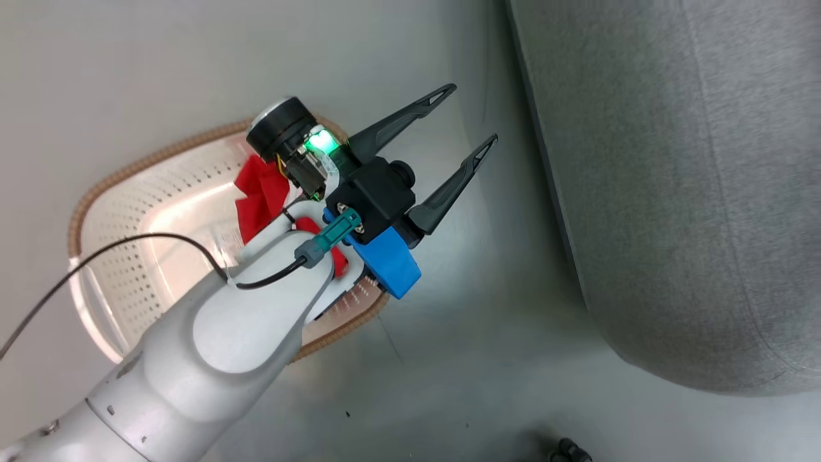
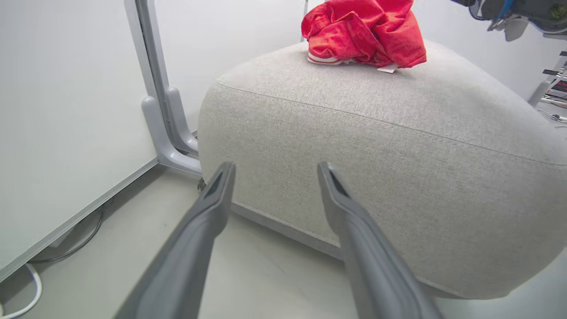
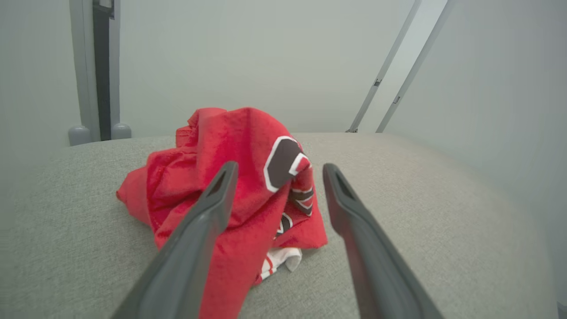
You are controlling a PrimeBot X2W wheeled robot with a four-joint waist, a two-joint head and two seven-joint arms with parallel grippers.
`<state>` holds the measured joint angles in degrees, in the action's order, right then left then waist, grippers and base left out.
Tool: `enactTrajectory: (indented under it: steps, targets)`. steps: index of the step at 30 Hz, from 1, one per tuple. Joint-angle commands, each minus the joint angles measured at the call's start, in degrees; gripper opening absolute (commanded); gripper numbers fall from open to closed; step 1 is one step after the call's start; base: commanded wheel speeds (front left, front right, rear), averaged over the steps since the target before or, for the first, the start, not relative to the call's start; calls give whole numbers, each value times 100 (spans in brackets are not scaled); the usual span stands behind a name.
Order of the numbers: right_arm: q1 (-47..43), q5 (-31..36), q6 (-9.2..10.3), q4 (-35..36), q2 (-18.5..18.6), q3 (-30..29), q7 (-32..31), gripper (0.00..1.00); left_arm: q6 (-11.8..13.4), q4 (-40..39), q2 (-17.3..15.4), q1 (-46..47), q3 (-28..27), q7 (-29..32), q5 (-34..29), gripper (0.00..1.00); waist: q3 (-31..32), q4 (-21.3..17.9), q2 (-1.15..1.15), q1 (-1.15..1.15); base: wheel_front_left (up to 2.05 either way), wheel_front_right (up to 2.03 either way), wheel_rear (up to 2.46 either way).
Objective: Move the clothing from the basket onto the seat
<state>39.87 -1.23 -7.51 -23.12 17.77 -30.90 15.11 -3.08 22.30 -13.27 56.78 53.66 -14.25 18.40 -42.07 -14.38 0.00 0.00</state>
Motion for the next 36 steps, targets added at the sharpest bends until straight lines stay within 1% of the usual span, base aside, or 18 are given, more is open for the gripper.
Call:
enactTrajectory:
  steps: [1,6,9,15,23,29,36]
  targets:
    - [-123,-8,4,81,-25,31,7,100,33,32,11,-87,-53,-44,30,100,340,93,0,0,0,0,0]
    - [-556,77,4,568,-124,389,6,100,162,185,60,-397,-306,-98,222,100,936,254,0,0,0,0,0]
    - [-738,127,4,828,-179,692,6,100,268,123,78,-639,-592,-97,325,100,1280,376,0,0,0,0,0]
    - [-1027,204,3,1137,-321,1341,6,100,467,-89,52,-1305,-1338,-99,388,100,1922,684,0,0,0,0,0]
    - [-1443,236,3,1308,-579,2060,6,100,575,-453,177,-2226,-2436,-98,182,100,2628,1198,0,0,0,0,0]
    - [-1847,176,3,1322,-843,2490,6,100,532,-637,326,-2923,-3234,-97,-6,100,3112,1510,0,0,0,0,0]
    - [-2389,67,4,1272,-1041,2814,6,100,362,-782,516,-3704,-3943,-97,-286,100,3535,1828,0,0,0,0,0]
